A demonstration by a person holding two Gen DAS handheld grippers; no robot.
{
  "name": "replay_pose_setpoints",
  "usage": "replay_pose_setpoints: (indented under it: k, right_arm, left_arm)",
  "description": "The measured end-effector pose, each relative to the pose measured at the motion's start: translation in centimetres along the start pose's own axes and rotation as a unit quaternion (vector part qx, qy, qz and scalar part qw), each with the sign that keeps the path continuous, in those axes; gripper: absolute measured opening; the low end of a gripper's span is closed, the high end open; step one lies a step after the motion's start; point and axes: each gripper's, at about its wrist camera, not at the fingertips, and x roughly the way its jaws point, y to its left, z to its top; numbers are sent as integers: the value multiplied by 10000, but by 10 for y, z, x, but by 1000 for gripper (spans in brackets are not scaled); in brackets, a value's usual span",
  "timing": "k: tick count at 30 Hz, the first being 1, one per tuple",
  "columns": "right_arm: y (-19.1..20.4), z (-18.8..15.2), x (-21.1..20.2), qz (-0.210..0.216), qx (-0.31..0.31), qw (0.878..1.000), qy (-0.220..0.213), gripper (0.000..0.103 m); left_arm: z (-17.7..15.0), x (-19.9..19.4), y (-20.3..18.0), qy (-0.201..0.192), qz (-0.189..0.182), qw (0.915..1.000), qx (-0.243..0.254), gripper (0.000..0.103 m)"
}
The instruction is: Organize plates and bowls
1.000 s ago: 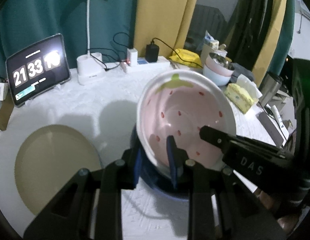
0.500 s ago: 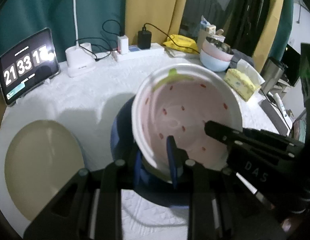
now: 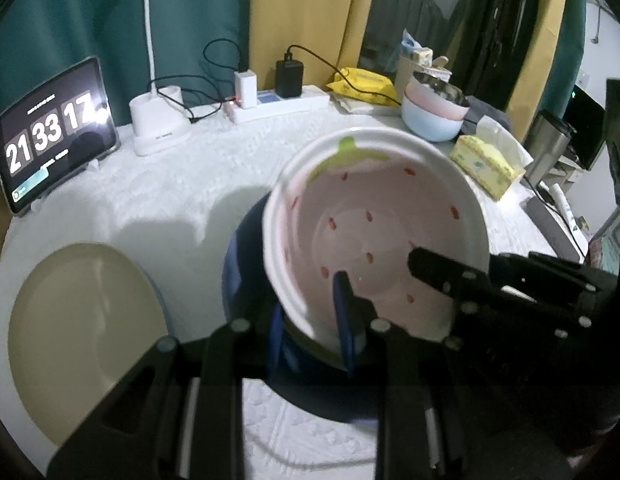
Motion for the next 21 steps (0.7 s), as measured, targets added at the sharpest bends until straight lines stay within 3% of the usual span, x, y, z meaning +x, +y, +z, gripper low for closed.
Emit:
replay_pose_setpoints:
  k: [9, 21]
  right_arm:
    - [16, 4, -5, -648, -460, 9967, -168, 36]
    - [15, 6, -10, -443, -426, 9979, -211, 38]
  left_arm:
    - [1, 1, 7, -3, 6, 10000, -86, 24]
    - [6, -17, 17, -234, 19, 9997, -85, 26]
